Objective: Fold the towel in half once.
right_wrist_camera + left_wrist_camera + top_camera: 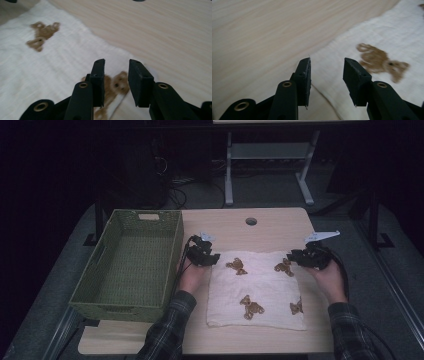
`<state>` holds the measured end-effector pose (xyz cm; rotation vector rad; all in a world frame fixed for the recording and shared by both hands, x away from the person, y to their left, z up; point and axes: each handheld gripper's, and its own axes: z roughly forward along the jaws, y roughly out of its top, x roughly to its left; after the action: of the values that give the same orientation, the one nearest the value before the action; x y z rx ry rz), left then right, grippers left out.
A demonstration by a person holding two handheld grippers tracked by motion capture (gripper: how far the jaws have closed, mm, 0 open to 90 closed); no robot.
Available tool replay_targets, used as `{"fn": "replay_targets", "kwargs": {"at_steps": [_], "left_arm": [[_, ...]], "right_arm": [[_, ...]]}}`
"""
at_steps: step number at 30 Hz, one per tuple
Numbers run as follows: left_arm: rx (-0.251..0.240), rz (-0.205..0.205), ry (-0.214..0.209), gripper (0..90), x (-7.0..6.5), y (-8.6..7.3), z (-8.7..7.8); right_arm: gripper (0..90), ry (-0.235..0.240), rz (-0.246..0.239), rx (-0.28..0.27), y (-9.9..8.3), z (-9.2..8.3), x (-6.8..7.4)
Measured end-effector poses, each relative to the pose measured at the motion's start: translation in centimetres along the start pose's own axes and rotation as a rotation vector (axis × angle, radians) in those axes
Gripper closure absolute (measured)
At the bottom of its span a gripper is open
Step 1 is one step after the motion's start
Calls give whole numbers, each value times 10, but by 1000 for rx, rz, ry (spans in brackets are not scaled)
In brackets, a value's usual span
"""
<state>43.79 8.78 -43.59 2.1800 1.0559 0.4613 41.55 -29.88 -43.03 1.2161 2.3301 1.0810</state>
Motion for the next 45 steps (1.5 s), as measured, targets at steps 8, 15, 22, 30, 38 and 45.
{"fn": "replay_targets", "kwargs": {"at_steps": [8, 15, 22, 30, 38, 45], "left_arm": [[15, -31, 31, 574, 14, 2, 25], [20, -47, 20, 565, 20, -1, 36], [22, -60, 18, 560, 23, -3, 38], [23, -68, 12, 574, 24, -5, 40], [27, -47, -15, 857, 22, -5, 39], [-7, -46, 19, 878, 20, 0, 32]], "right_arm": [[662, -30, 30, 39, 5, 30, -25], [662, -33, 65, 61, -2, 45, -33], [701, -33, 79, 58, -6, 54, -34], [853, -30, 95, 73, -4, 54, -30], [862, -32, 99, 83, -3, 53, -30], [866, -41, 133, 89, -2, 47, -34]]}}
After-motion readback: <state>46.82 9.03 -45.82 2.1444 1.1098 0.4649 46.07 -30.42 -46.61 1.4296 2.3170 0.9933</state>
